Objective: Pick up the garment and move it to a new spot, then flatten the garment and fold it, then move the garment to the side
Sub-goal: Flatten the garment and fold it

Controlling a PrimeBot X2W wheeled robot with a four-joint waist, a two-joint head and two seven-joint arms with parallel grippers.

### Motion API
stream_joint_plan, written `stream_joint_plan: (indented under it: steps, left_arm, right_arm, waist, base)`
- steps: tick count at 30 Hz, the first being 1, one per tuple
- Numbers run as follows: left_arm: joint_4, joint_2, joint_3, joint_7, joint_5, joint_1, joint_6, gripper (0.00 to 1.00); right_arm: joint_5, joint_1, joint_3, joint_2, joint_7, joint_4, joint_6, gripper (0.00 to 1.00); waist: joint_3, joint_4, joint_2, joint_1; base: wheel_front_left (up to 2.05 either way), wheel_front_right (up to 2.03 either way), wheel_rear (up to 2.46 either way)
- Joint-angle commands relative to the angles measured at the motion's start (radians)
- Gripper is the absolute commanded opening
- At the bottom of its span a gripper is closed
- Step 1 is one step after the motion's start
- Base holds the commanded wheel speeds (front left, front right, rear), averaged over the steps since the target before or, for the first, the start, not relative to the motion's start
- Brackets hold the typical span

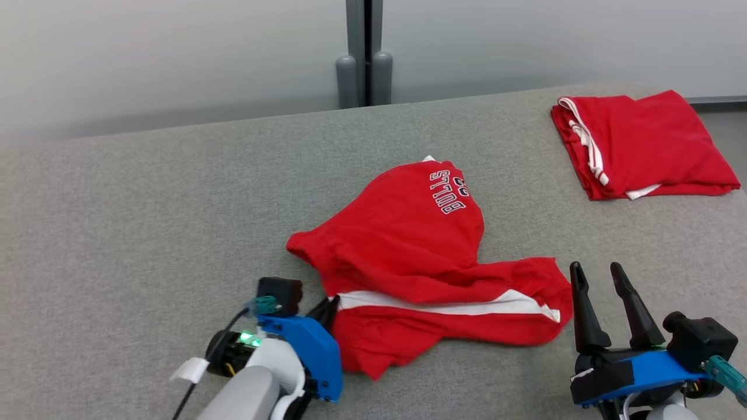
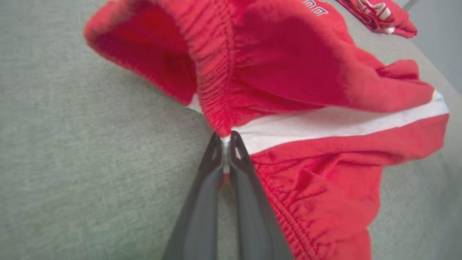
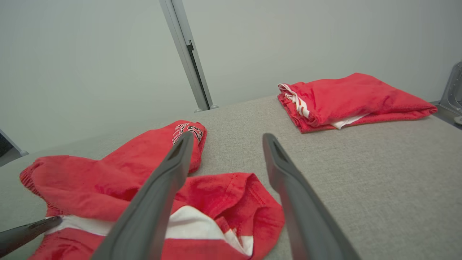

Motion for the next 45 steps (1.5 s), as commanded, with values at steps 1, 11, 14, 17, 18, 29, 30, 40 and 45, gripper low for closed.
stream_joint_plan:
  steps: [1,11,14,17,18,29,30,40,45]
  left_arm:
    - [-0.027,0.025,0.018,-0.017,-0.008,0.017,0.010,0.00]
    - [-0.241,0.191,0.086,0.002,0.001,0.153,0.132,0.00]
    - [-0.296,0.227,0.093,-0.010,0.025,0.182,0.179,0.00]
    - [-0.304,0.230,0.094,-0.031,0.036,0.191,0.195,0.00]
    - [-0.302,0.225,0.093,-0.037,0.035,0.194,0.198,0.39]
    - [-0.343,0.178,0.169,-0.188,-0.035,0.242,0.208,1.00]
    - [-0.349,0.182,0.177,-0.217,-0.033,0.246,0.205,1.00]
    - [-0.376,0.193,0.241,-0.362,0.013,0.280,0.180,1.00]
    - [-0.418,0.188,0.287,-0.367,0.106,0.319,0.189,1.00]
  right_arm:
    - [-0.008,0.006,-0.005,-0.003,-0.001,-0.001,0.001,1.00]
    - [-0.012,0.019,-0.007,-0.004,0.009,-0.008,0.000,1.00]
    - [-0.014,0.020,-0.004,-0.003,0.016,-0.008,0.001,1.00]
    - [-0.013,0.014,0.000,-0.004,0.018,-0.007,0.001,1.00]
    - [-0.014,0.013,0.001,-0.003,0.020,-0.007,0.001,1.00]
    - [-0.022,0.027,-0.022,-0.003,0.027,-0.018,0.001,1.00]
    - [-0.023,0.030,-0.029,-0.003,0.026,-0.019,0.001,1.00]
    - [-0.017,0.055,-0.044,-0.003,0.034,-0.039,0.001,1.00]
    - [-0.008,0.071,-0.037,-0.004,0.044,-0.034,0.001,1.00]
  waist:
    - [-0.003,0.010,-0.0001,0.0000]
    - [-0.016,0.068,-0.0001,0.0000]
    - [-0.020,0.087,-0.0001,0.0000]
    - [-0.023,0.093,-0.0001,0.0000]
    - [-0.024,0.094,-0.0001,0.0000]
    - [-0.049,0.103,-0.0001,0.0000]
    - [-0.054,0.108,-0.0001,0.0000]
    - [-0.105,0.134,-0.0001,0.0000]
    - [-0.132,0.143,-0.0001,0.0000]
  base:
    - [0.00,0.00,0.00]
    - [0.00,0.00,0.00]
    - [0.00,0.00,0.00]
    - [0.00,0.00,0.00]
    - [0.00,0.00,0.00]
    - [0.00,0.00,0.00]
    - [0.00,0.00,0.00]
    - [0.00,0.00,0.00]
    - [0.00,0.00,0.00]
